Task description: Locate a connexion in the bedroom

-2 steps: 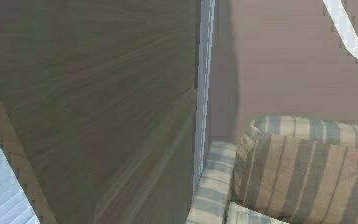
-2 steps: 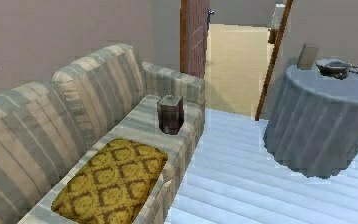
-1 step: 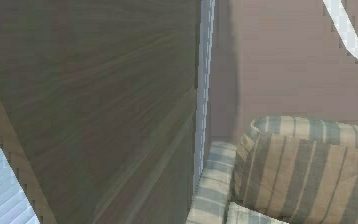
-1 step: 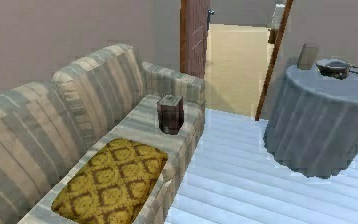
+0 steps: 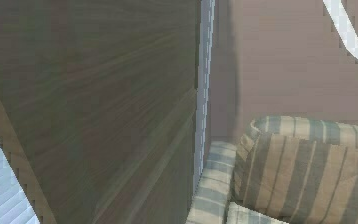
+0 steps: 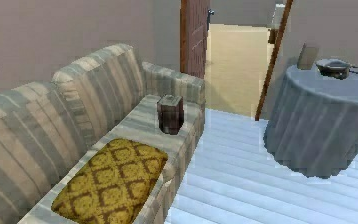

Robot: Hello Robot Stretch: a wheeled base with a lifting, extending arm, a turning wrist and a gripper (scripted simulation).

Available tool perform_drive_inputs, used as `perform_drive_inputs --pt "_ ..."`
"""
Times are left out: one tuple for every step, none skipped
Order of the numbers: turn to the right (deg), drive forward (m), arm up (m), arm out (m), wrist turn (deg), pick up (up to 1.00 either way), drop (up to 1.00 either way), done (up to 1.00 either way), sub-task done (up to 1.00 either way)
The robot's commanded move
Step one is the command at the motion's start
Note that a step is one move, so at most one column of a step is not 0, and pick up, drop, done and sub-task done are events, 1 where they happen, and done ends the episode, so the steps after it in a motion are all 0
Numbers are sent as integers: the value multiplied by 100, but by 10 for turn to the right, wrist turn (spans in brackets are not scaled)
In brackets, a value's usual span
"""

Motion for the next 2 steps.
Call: perform_drive_inputs --pt "450 0 0 0 0 0 0 0 0" --pt "450 0 0 0 0 0 0 0 0"
